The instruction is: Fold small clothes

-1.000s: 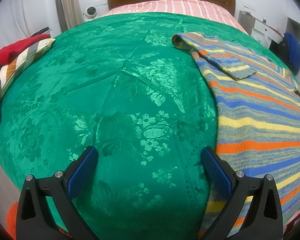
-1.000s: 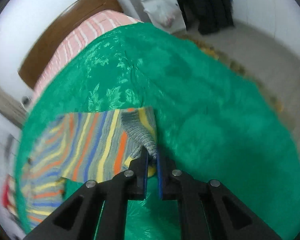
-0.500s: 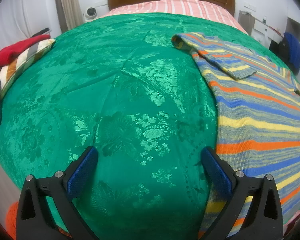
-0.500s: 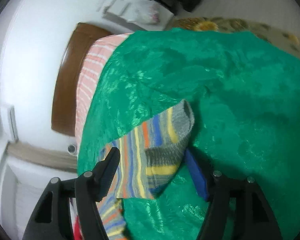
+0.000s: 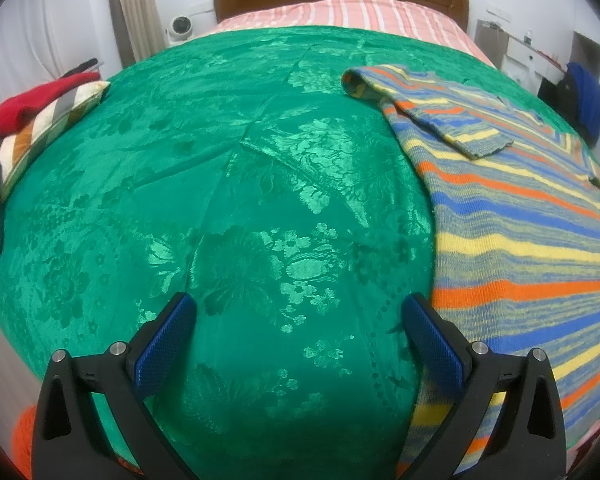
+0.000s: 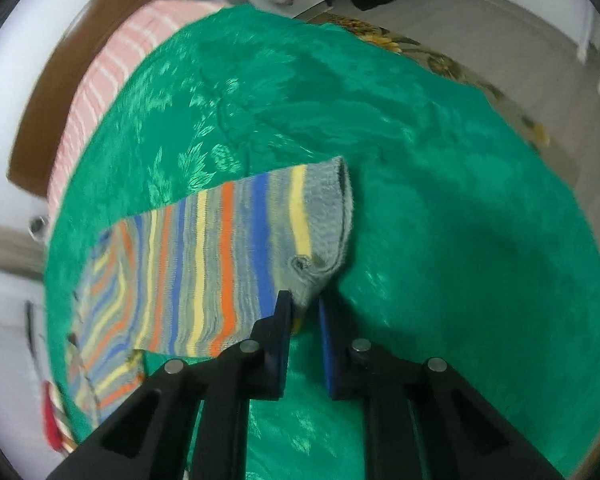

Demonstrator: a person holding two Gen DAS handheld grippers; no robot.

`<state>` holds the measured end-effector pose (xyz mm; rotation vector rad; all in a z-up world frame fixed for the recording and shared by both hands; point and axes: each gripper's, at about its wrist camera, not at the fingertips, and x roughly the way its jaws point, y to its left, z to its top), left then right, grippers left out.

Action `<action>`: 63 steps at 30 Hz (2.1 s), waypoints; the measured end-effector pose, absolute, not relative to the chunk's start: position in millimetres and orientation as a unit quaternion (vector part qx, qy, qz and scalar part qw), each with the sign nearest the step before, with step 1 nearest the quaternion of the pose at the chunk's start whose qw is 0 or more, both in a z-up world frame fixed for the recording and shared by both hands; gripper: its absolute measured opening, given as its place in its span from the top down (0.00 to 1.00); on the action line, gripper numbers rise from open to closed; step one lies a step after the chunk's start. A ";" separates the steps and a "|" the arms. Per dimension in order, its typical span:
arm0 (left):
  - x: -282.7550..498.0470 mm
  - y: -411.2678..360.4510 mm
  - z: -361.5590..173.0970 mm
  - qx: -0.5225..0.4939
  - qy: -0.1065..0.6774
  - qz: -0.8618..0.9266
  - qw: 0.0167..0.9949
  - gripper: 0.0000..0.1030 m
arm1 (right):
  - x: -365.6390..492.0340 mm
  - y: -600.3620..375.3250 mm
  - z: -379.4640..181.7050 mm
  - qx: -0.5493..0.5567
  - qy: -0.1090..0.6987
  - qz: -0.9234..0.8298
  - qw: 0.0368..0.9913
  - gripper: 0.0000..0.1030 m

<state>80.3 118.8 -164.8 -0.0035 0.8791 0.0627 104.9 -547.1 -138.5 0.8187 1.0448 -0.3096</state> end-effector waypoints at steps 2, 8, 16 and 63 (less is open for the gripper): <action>80.7 118.4 -164.9 -0.002 0.426 0.030 0.904 0.00 | 92.5 -552.6 -145.2 0.411 0.463 -0.140 0.773 0.90; 80.1 118.1 -164.9 -0.001 0.425 0.032 0.905 0.00 | 72.9 -556.9 -153.4 0.450 0.435 -0.135 0.768 0.97; 80.1 117.9 -164.9 -0.002 0.425 0.031 0.905 0.00 | 80.1 -544.0 -156.0 0.397 0.442 -0.165 0.787 0.98; 77.3 115.5 -165.3 0.002 0.421 0.036 0.906 0.00 | -35.8 -389.3 -131.8 0.134 0.321 -0.152 0.925 0.34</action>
